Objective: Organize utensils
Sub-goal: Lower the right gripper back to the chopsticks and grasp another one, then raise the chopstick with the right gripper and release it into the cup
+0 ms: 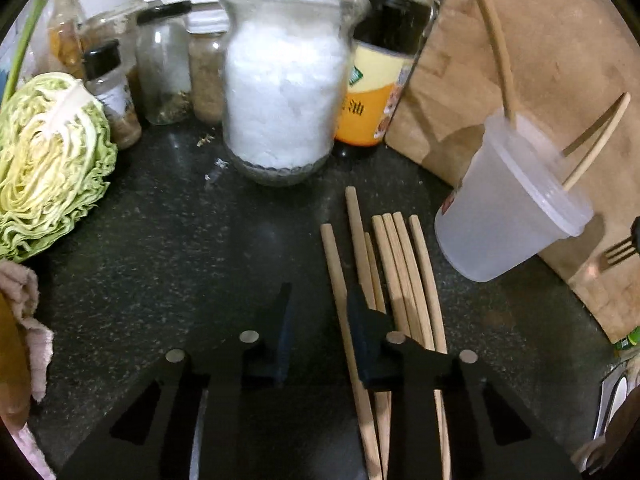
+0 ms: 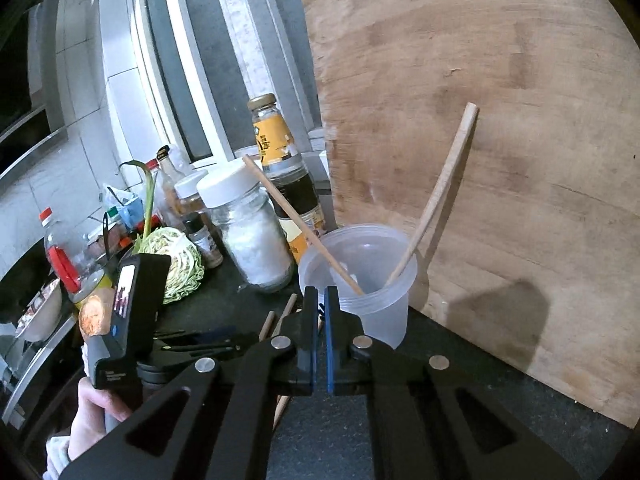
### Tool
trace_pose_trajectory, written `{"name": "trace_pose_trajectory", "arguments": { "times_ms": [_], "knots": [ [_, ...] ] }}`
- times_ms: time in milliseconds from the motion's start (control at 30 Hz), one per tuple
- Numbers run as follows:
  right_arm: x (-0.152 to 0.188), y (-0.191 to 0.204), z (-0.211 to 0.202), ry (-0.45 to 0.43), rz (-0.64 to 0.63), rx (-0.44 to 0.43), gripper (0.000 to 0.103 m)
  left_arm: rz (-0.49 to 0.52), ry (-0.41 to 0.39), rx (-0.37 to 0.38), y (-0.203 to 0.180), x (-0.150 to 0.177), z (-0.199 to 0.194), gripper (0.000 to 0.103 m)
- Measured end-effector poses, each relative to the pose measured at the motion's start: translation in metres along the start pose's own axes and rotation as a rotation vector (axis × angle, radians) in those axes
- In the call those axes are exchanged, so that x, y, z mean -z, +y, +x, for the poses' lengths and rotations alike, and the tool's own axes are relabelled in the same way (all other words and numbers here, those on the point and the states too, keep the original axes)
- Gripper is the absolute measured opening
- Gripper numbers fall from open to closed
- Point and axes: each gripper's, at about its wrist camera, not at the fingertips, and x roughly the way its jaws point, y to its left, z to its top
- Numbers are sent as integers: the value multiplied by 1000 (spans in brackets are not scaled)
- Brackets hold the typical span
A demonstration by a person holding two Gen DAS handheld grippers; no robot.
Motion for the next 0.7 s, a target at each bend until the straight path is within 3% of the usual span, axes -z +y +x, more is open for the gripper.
{"name": "trace_pose_trajectory", "arguments": {
  "times_ms": [200,333,500,567,700],
  "knots": [
    [-2,0,-12,-79,-2,-20,3,27,8,-38,-12,-6,8,23],
    [-1,6,-21,-135,-40,-9,3,80,-3,-140,-25,-9,14,9],
    [-2,5,-23,-155,-31,-5,3,61,47,-80,-23,-16,14,7],
    [-3,2,-26,-175,-19,-14,3,38,22,-49,-21,-20,3,7],
    [-5,-2,-31,-206,4,-39,3,53,-112,-47,-25,-23,-43,7]
  ]
}}
